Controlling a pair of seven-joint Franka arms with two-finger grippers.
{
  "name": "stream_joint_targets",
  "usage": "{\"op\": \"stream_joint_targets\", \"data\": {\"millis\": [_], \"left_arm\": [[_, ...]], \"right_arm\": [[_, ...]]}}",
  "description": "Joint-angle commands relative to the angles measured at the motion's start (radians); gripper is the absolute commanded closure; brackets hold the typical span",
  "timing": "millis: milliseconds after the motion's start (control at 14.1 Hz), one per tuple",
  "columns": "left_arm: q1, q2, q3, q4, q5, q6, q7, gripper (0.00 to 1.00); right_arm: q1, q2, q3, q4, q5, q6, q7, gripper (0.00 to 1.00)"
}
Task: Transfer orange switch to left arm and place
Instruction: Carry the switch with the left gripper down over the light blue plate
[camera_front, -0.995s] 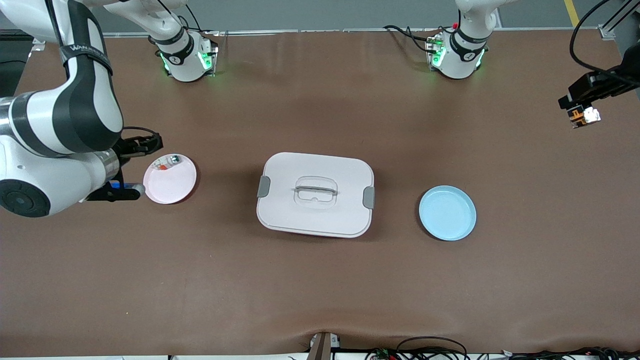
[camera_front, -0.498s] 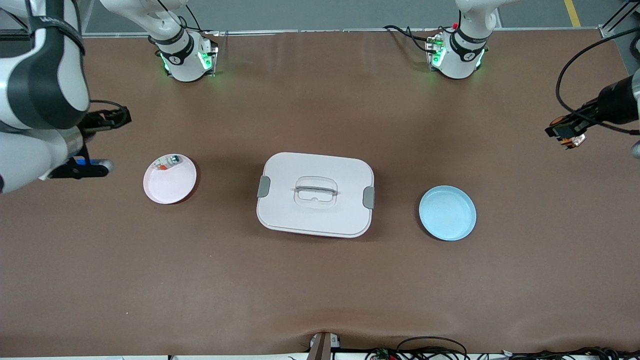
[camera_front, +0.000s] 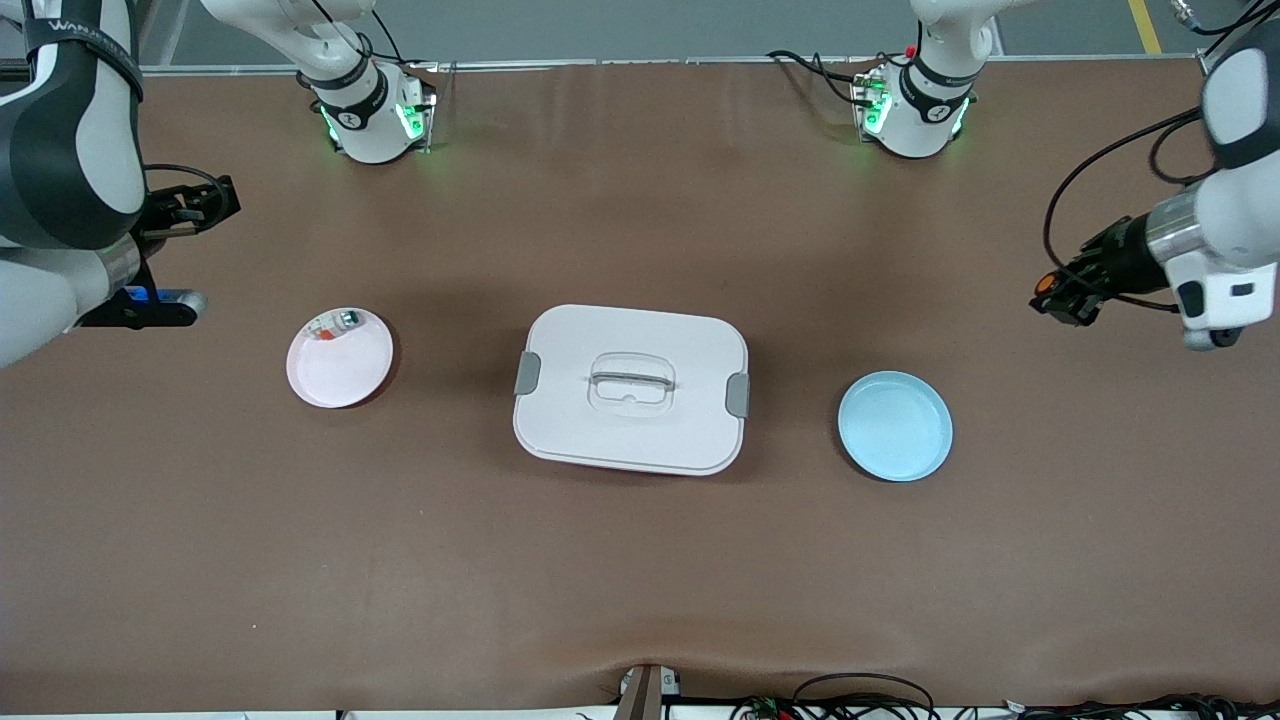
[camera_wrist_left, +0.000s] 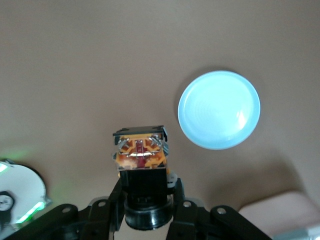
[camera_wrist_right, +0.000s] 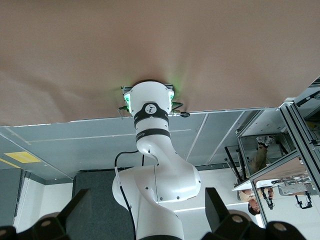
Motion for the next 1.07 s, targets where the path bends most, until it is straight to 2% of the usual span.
{"op": "stream_joint_targets", "data": {"millis": [0,284,426,782,995], "left_arm": [[0.002,-0.04,-0.032,-0.141,0.029,0.15,-0.171,0.92],[0.001,-0.031,-0.05,-0.263,0.027,0.323,-0.334,0.93],[0.001,-0.031,-0.069,-0.343,0.029,0.455,-0.391,0.93],[-0.004,0.025,-0.095,-0.432,0.039,0.636,-0.44,0.93],[-0.027,0.1,-0.106,-0.462,0.172,0.728,-0.568,0.93]], "right_arm": [[-0.006,-0.017,0.021,-0.001,-0.014,-0.034,-0.007,0.0],[0.0,0.003,0.018,0.067,-0.017,-0.032,-0.005,0.0],[0.019,0.009,0.013,0.081,-0.027,-0.032,-0.001,0.0],[0.013,0.0,0.016,0.164,-0.017,0.007,-0.013,0.0],[0.019,-0.017,0.026,0.162,-0.014,0.057,-0.013,0.0]]}}
